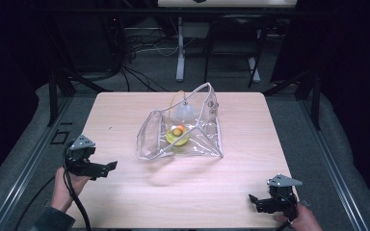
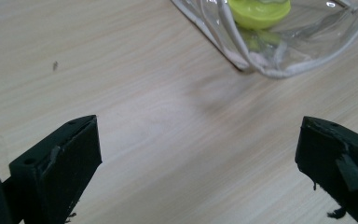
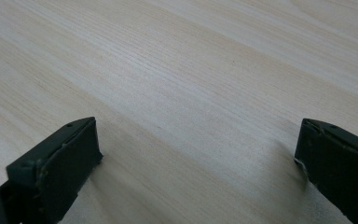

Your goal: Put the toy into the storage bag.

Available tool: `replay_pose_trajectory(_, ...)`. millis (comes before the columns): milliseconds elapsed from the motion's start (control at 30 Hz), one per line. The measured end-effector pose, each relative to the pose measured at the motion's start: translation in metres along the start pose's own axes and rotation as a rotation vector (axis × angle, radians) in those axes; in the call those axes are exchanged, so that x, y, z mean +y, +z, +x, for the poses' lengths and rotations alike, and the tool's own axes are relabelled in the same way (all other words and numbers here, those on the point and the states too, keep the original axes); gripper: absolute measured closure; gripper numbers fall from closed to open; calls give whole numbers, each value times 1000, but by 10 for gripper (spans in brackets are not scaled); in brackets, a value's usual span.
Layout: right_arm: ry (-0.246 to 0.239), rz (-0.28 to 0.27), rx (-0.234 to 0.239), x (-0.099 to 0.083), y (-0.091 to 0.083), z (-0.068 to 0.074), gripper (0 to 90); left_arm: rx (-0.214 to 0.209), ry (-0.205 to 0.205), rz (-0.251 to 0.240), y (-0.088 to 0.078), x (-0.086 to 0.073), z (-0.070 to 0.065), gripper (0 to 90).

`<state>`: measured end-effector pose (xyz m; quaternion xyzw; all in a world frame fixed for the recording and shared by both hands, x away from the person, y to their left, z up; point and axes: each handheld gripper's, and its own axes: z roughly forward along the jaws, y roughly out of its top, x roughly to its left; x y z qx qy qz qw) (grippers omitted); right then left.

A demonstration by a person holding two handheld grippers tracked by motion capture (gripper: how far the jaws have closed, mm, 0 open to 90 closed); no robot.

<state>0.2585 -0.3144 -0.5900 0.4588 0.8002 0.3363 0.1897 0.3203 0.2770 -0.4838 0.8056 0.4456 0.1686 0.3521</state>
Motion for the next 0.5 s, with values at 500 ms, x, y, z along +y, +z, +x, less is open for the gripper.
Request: replay_pose_trajectory(500,0,-1,1,0,0,0,0,-19,17,96,26,-26,-1,0)
